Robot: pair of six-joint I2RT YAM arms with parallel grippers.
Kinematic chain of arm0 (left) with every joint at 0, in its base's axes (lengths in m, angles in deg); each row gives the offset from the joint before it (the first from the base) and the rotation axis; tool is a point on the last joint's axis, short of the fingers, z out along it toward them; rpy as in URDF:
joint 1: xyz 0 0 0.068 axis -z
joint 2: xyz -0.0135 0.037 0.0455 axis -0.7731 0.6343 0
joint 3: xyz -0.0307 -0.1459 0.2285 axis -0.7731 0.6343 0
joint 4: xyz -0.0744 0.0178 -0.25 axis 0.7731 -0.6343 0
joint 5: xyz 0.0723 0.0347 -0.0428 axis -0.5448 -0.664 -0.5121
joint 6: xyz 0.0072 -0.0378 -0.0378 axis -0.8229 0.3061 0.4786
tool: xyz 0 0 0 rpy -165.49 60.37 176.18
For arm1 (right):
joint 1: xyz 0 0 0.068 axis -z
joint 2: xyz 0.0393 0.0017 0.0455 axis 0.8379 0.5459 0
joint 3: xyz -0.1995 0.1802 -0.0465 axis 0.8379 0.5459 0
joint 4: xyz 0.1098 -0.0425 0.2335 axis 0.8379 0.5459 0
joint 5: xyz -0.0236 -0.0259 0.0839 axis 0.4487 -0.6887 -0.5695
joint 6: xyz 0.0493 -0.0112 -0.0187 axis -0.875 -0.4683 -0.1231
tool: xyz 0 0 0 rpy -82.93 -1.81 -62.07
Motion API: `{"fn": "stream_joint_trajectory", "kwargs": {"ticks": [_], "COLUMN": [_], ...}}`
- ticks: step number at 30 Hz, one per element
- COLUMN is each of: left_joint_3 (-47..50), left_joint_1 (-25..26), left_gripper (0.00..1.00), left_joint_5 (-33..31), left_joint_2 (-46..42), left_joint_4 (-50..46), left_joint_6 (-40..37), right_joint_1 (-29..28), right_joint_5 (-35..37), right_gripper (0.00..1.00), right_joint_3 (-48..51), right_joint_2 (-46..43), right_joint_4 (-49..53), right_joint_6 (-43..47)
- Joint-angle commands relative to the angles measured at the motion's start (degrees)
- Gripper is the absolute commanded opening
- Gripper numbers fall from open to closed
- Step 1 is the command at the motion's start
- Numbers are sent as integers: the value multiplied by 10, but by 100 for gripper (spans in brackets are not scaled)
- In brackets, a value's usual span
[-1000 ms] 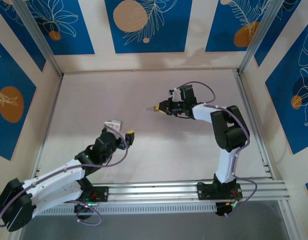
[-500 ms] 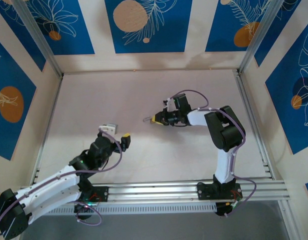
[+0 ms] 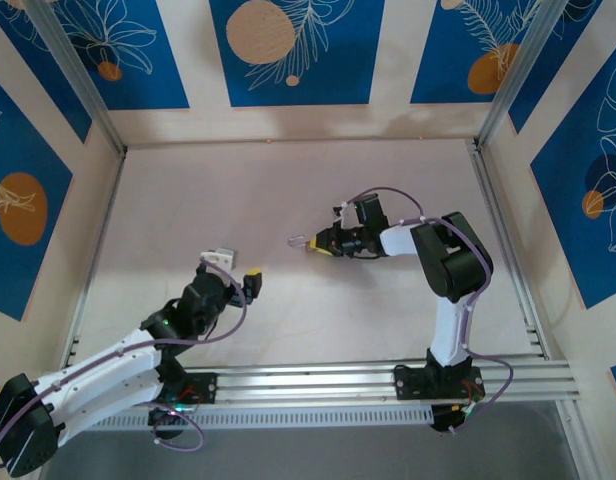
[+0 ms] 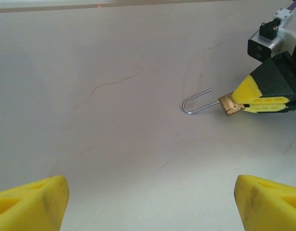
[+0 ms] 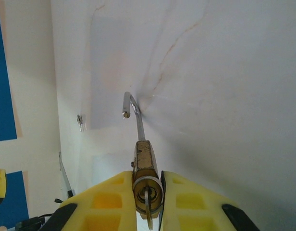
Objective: Unlock with the key
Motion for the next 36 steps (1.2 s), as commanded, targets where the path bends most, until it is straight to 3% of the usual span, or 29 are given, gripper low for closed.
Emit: {"fn": "stream_joint_trajectory", "kwargs": {"ticks": [1, 6, 10, 14, 17, 22, 24, 28, 32, 36], "left_joint_3": [-6, -50, -105, -125, -144, -180, -196, -256, -353, -436], "left_joint_1": [-4, -5, -6, -8, -19, -52, -67, -84, -91, -98], "left_gripper": [89, 92, 93, 97, 97, 94, 94, 95, 97, 99], "left_joint_5": [-1, -25, -38, -97, -133, -140, -130, -103, -60, -35], "left_joint_2": [8, 19, 18, 2, -9, -6, -4, 19, 94, 173], "left_joint_4": [17, -27, -79, -98, -134, -197, -214, -237, -266, -268], "left_joint_6": [-12, 2, 5, 24, 45, 76, 78, 44, -8, -55], "right_joint_1": [13, 29, 41, 53, 55, 45, 44, 48, 58, 85], "right_joint_5": [-10, 4, 37, 87, 109, 145, 189, 375, 518, 540], "right_gripper": [20, 44, 50, 51, 51, 51, 51, 54, 56, 57], "right_joint_3": [-16, -24, -27, -18, 0, 10, 11, -9, -50, -99], "right_joint_2": [24, 24, -1, -49, -101, -176, -204, -250, -237, -186], "right_joint_4": [18, 41, 70, 103, 118, 186, 234, 357, 427, 463], "right_joint_6": [2, 0, 6, 8, 16, 55, 76, 111, 149, 166]}}
